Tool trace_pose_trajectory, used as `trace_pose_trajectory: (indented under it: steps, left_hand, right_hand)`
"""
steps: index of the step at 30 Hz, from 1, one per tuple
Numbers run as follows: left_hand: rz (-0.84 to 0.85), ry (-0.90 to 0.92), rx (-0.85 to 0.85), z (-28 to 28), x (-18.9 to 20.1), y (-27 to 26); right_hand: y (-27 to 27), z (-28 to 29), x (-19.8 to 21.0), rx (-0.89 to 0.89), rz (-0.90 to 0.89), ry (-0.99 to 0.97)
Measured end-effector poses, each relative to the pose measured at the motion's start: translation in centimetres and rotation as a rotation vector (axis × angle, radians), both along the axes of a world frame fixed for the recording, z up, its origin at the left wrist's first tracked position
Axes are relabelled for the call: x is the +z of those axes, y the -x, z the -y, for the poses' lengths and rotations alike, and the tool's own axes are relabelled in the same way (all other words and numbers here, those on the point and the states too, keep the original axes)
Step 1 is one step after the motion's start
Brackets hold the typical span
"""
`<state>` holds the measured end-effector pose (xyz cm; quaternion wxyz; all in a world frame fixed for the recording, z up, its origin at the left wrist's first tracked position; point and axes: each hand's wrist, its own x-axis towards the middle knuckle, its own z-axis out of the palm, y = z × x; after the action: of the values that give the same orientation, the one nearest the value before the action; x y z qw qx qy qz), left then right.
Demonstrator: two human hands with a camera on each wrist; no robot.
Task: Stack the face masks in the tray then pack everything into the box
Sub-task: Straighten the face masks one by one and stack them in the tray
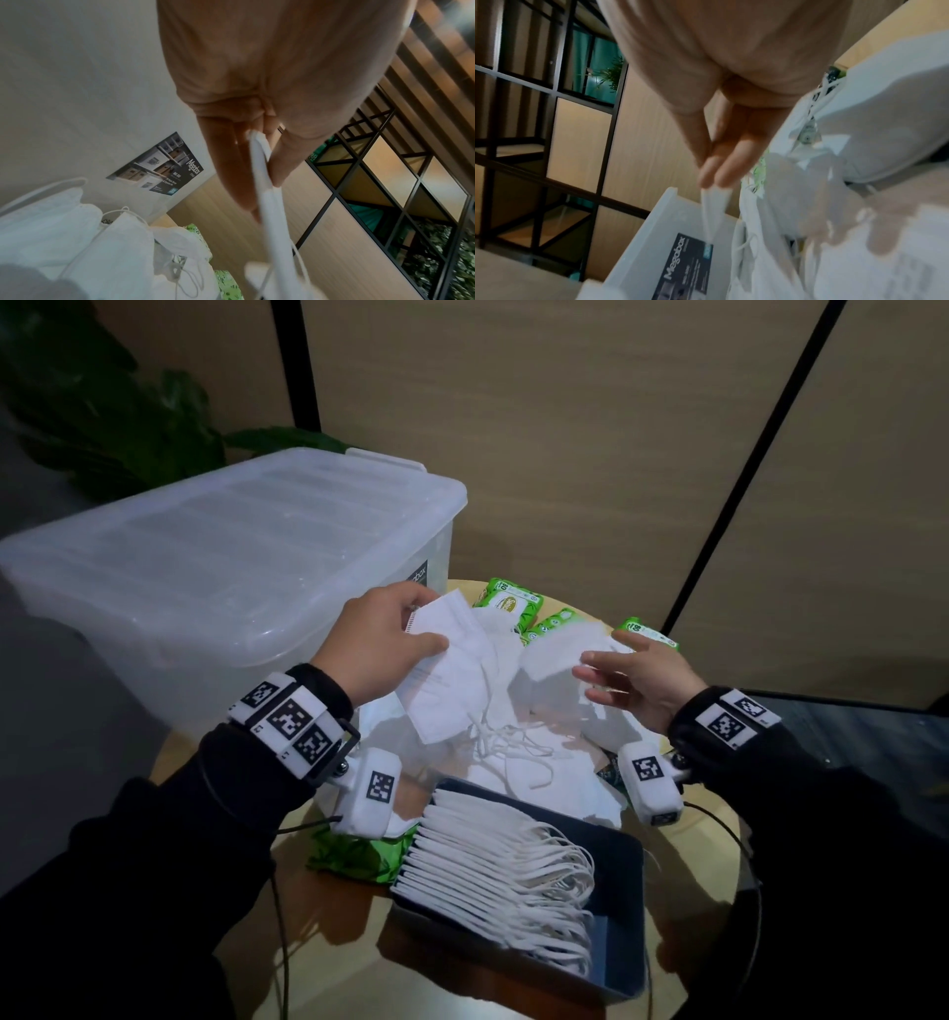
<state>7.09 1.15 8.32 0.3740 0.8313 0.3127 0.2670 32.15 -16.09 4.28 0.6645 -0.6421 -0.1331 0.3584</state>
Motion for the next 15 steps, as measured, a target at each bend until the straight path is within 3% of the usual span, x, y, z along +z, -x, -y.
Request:
trace_pose_trajectory:
  steps: [3, 6, 10, 12, 15]
  left_hand:
    - [0.019, 0.047, -0.007, 0.0, -0.5, -0.2]
    - [0.056, 0.207, -0.069, 0.1, -1.1, -0.3]
    - [-0.045, 0.276, -0.166, 0.3, -2.1, -0.5]
    - [-0.01, 0.468, -0.16, 1.4, -2.0, -0.8]
    - [0.132, 0.896, -0.195, 2.7, -1.3, -1.4]
  right_hand:
    - [1.0, 0.1, 0.3, -0.05, 0.087, -0.122]
    - [2.0, 0.2, 0.9, -0.09, 0.174, -0.242]
    - [4.1, 0.6, 1.5, -0.105, 0.291, -0.368]
    - [5.3, 1.1, 1.6, -0.052, 0.379, -0.46]
    - [6.7, 1.6, 1.4, -0.007, 0.626, -0.554]
